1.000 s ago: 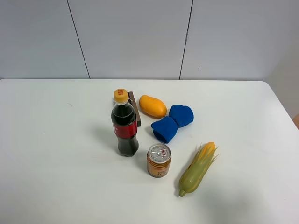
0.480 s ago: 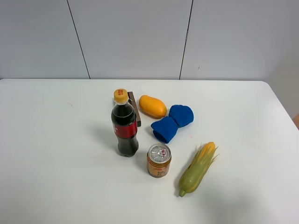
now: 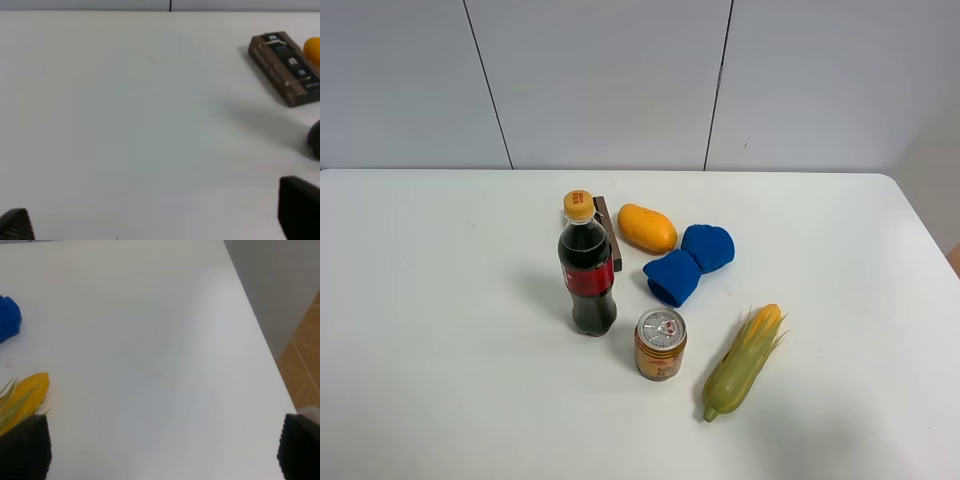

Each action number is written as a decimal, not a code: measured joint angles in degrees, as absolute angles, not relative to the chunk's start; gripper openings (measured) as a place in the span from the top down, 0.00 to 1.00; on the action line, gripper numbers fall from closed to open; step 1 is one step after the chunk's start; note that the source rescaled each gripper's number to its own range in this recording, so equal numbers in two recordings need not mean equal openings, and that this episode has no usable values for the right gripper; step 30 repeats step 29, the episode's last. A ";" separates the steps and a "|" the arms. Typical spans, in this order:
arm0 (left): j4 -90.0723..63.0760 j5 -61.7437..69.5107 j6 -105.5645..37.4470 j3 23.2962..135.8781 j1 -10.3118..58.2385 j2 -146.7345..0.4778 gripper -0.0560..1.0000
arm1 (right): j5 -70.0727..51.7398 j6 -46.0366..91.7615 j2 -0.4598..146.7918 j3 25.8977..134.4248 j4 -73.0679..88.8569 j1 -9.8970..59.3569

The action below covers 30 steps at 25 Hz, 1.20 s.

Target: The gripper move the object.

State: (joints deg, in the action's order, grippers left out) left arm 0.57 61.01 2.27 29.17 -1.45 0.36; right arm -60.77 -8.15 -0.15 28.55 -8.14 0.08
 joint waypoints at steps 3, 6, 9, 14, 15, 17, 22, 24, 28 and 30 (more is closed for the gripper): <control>0.57 60.70 2.27 29.17 -1.45 0.36 0.03 | -60.77 -8.15 -0.15 28.55 -8.14 0.08; 0.57 60.70 2.22 29.17 -1.45 0.36 0.03 | -60.77 -8.15 -0.15 28.55 -8.14 0.08; 0.57 60.70 2.22 29.17 -1.45 0.36 0.03 | -60.77 -8.15 -0.15 28.55 -8.14 0.08; 0.57 60.65 2.22 29.17 -1.45 0.36 0.03 | -60.77 -8.15 -0.15 28.55 -8.14 0.08; 0.57 60.65 2.22 29.17 -1.45 0.36 0.03 | -60.77 -8.15 -0.15 28.55 -8.14 0.08; 0.57 60.65 2.22 29.17 -1.45 0.36 0.03 | -60.77 -8.15 -0.15 28.55 -8.14 0.08; 0.57 60.65 2.22 29.17 -1.45 0.36 0.03 | -60.77 -8.15 -0.15 28.55 -8.14 0.08; 0.57 60.65 2.22 29.17 -1.45 0.36 0.03 | -60.77 -8.15 -0.15 28.55 -8.14 0.08; 0.57 60.65 2.22 29.17 -1.45 0.36 0.03 | -60.77 -8.15 -0.15 28.55 -8.14 0.08; 0.57 60.65 2.22 29.17 -1.45 0.36 0.03 | -60.77 -8.15 -0.15 28.55 -8.14 0.08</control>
